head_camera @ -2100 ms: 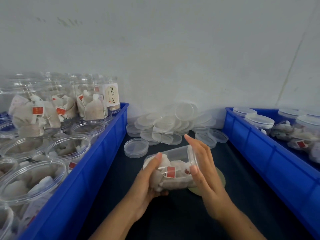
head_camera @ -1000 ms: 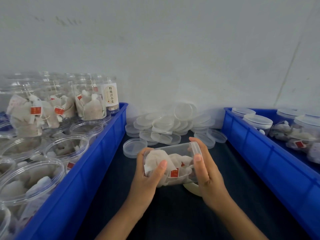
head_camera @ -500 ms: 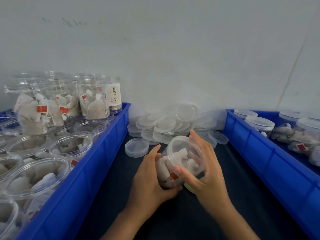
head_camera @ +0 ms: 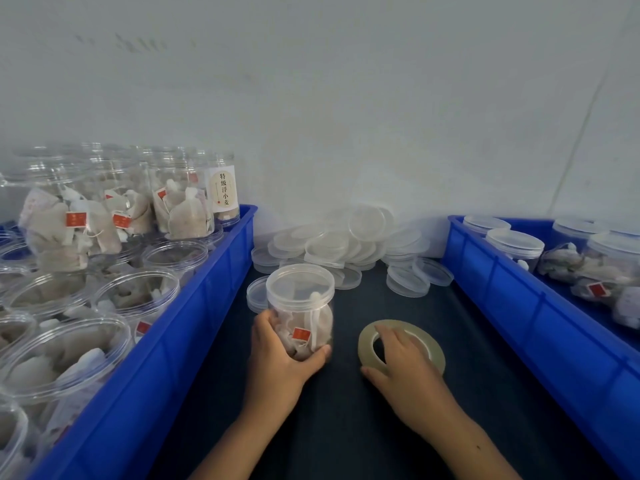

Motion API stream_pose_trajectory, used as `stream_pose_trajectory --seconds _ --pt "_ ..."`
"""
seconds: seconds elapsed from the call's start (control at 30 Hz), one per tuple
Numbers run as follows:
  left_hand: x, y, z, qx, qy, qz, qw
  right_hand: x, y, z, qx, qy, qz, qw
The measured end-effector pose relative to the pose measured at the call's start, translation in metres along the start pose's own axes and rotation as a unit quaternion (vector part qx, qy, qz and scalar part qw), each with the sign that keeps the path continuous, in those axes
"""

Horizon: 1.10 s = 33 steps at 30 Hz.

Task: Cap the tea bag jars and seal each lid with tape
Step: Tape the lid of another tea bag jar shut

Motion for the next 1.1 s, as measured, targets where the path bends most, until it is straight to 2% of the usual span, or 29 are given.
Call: stream_pose_trajectory --seconds 0.13,0.23,0.33,0.37,0.43,0.5,0.57,0.63,0.7,0.77,0.87,1.1 --pt "0.003 -0.001 0.0 0.007 -0.006 0.013 1.0 -0.002 -0.001 0.001 -0.001 0.037 0.0 0.999" --pt "-0.002 0.003 -0.001 0.009 -0.02 0.009 1.0 0.003 0.002 0.007 -0.032 0.066 -0.004 0.997" --pt "-0.022 0.011 0.007 -0.047 -0.029 -0.003 0.998 0.003 0.004 0.01 -0.069 0.017 -0.022 0.997" --pt "-0.032 0.014 0.012 -0.084 -0.041 -0.039 0.995 0.002 0.005 0.012 -0.085 -0.016 -0.03 0.996" --pt "-0.052 0.021 0.02 -0.159 -0.076 -0.161 0.971 0.0 0.006 0.015 -0.09 -0.089 -0.045 0.991" --pt "-0.067 0.03 0.021 -0.182 -0.088 -0.269 0.942 -0.001 0.005 0.012 -0.06 -0.169 -0.05 0.982" --pt "-0.072 0.035 0.015 -0.153 -0.108 -0.337 0.923 0.001 0.004 0.008 -0.037 -0.207 -0.037 0.977" --pt "-0.071 0.037 0.003 -0.061 -0.149 -0.361 0.919 0.007 0.005 0.003 -0.022 -0.238 -0.015 0.971" --pt "-0.066 0.035 -0.008 0.053 -0.152 -0.323 0.933 0.011 0.005 -0.001 -0.008 -0.293 0.003 0.956" --pt "-0.057 0.032 -0.015 0.115 -0.12 -0.271 0.948 0.013 0.006 -0.003 0.008 -0.33 0.006 0.944" --pt "-0.053 0.03 -0.017 0.123 -0.095 -0.237 0.959 0.014 0.007 -0.005 0.028 -0.351 0.001 0.936" --pt "-0.051 0.033 -0.017 0.106 0.008 -0.161 0.981 0.016 0.01 -0.002 0.009 -0.364 -0.018 0.931"
Point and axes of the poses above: each hand's wrist, its own y-axis away from the middle knuckle, its own z-axis out of the back of the hand, x = y × z, the point moved 4 cm from there along -y, towards the middle knuckle, and after that the axes turned 5 degrees about x, right-handed, at the moved point
